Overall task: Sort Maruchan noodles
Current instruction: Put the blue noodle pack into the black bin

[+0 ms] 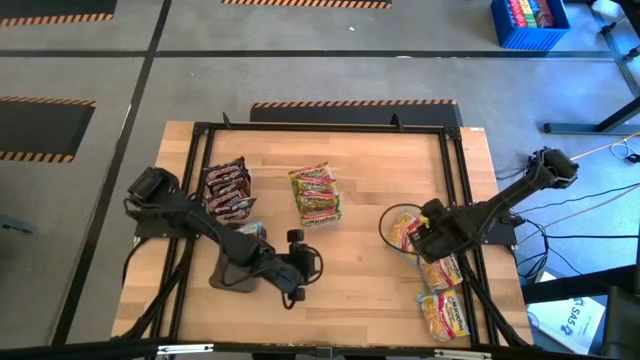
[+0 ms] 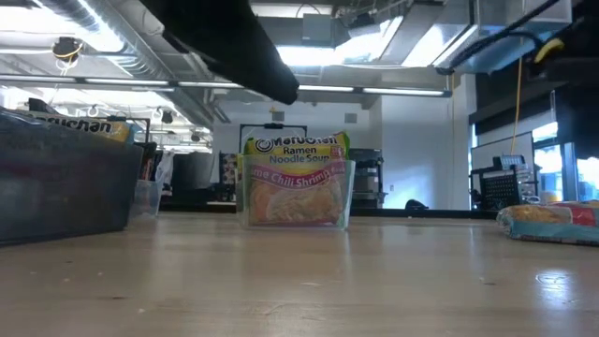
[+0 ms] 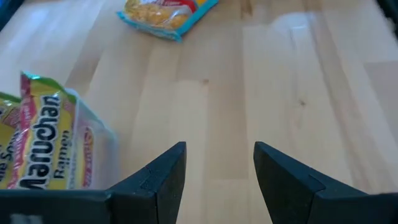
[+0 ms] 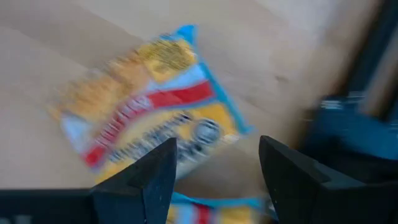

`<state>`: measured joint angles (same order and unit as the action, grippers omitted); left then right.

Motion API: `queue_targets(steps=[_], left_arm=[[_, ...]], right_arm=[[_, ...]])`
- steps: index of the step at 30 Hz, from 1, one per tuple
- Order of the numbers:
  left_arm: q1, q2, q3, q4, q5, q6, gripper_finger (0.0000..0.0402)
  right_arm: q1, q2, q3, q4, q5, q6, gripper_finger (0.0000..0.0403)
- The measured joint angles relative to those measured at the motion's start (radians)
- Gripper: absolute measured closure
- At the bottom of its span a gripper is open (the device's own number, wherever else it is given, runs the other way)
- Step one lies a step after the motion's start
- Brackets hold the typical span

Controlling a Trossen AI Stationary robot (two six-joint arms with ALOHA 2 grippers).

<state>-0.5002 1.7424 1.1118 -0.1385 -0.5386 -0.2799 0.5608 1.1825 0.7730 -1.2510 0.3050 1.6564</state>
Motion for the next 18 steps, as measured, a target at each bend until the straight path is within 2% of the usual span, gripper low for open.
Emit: queue_targets(steps=[4, 8, 14, 18], left_arm=[[0.016, 0.000, 0.000, -0.003, 0.002, -0.004, 0.0219], [0.013, 0.000, 0.000, -0.002, 0.006, -0.006, 0.0219], [0.005, 0.000, 0.000, 0.001, 0.006, -0.061, 0.0219], [-0.006, 0.000, 0.000, 0.000, 0.006, -0.084, 0.0219]], right_arm=[[-0.047, -0.037, -0.086, 0.196, 0.005, -0.031, 0.0194], [-0.075, -0.031, -0.171, 0.361, -0.036, -0.067, 0.0194], [-0.078, -0.028, -0.248, 0.458, -0.020, -0.094, 0.0194], [-0.077, -0.026, -0.257, 0.531, 0.021, -0.238, 0.0194]])
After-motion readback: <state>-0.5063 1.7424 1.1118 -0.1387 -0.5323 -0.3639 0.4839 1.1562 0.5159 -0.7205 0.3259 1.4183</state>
